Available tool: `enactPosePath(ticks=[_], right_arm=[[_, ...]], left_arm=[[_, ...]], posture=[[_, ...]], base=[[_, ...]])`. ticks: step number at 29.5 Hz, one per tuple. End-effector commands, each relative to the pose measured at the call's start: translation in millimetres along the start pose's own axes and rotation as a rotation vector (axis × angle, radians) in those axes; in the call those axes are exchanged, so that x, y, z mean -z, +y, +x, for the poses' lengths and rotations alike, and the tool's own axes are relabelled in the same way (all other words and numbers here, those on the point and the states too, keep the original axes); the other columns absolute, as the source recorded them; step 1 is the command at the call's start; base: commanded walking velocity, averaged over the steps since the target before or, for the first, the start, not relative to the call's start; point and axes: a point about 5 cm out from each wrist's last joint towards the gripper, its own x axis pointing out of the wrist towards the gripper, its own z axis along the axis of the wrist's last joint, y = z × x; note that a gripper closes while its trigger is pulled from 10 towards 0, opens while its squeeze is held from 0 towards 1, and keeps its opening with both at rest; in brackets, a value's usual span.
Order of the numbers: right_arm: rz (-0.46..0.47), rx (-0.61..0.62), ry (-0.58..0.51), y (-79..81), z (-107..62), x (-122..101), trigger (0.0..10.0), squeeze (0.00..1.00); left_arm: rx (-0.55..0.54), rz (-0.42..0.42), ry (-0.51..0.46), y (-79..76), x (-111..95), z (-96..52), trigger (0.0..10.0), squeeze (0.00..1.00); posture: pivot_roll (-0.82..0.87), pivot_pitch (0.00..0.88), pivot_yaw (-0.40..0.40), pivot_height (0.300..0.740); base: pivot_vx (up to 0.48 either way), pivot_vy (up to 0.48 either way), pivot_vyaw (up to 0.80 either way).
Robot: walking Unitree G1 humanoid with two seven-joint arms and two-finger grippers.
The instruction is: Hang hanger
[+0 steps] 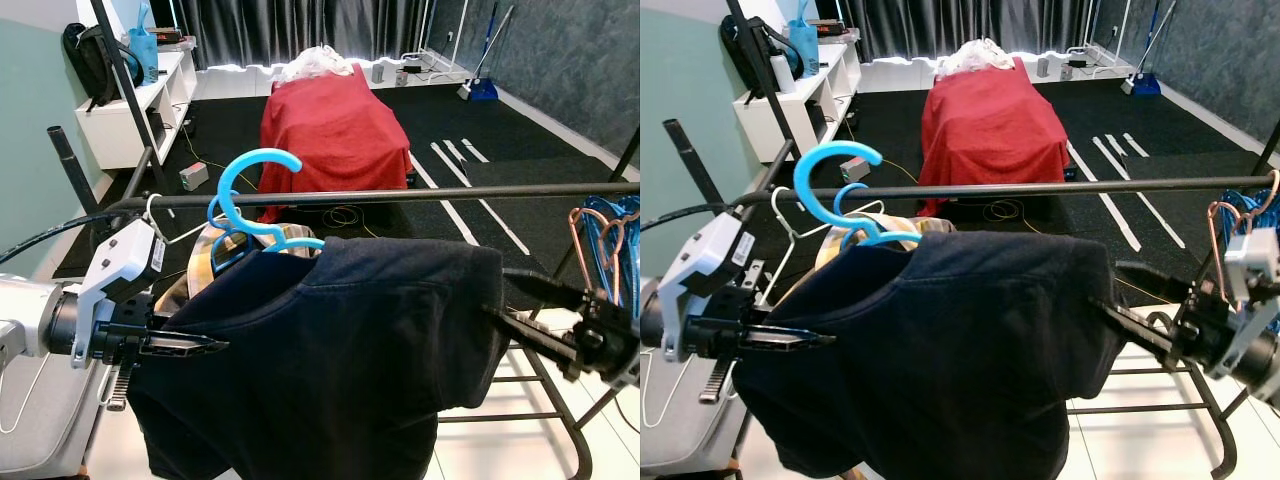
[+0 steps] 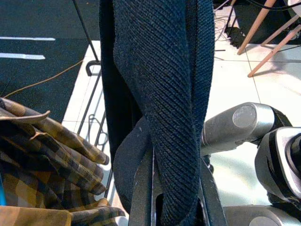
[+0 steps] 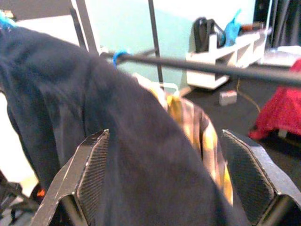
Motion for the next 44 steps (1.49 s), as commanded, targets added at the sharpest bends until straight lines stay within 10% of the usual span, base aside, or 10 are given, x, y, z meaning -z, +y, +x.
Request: enactPosePath(ticks=[1, 27, 28, 29, 30, 44], right_arm=[[-0.014, -0.007, -0.087, 2.0, -4.4, -14.5, 10.0, 0.00], [0.041, 0.049, 0.131, -2.9, -5.4, 19.4, 10.0, 0.00], [0.024, 0.080, 0.143, -6.9, -4.9, 20.9, 4.8, 0.00], [0.024, 0.080, 0.143, -6.9, -4.9, 20.9, 4.8, 0.00], [0.013, 0.111, 0.140, -10.8, -4.0, 21.7, 0.0, 0.00], [0.050, 0.013, 0.114, 0.6, 5.4, 24.2, 0.0, 0.00]], left_arm=[[0.000, 0.013, 0.030, 0.0, -2.3, -4.6, 10.0, 0.00], [0.039, 0.034, -0.001, -3.0, -10.4, -2.9, 10.0, 0.00], [0.045, 0.034, -0.003, -3.5, -10.7, -2.1, 10.0, 0.00], [0.045, 0.034, -0.003, -3.5, -10.7, -2.1, 10.0, 0.00], [0.053, 0.035, -0.006, -4.2, -11.6, -1.5, 10.0, 0.00], [0.072, 0.043, -0.021, -6.2, -15.8, 0.2, 10.0, 0.00]], posture=[[-0.11, 0.000, 0.045, 0.740], [-0.11, 0.000, 0.052, 0.740], [-0.11, 0.000, 0.053, 0.740], [-0.11, 0.000, 0.053, 0.740], [-0.11, 0.000, 0.053, 0.740], [-0.11, 0.000, 0.049, 0.740]], base=[[0.000, 0.000, 0.00], [0.000, 0.000, 0.00], [0.000, 0.000, 0.00], [0.000, 0.000, 0.00], [0.000, 0.000, 0.00], [0.000, 0.000, 0.00]])
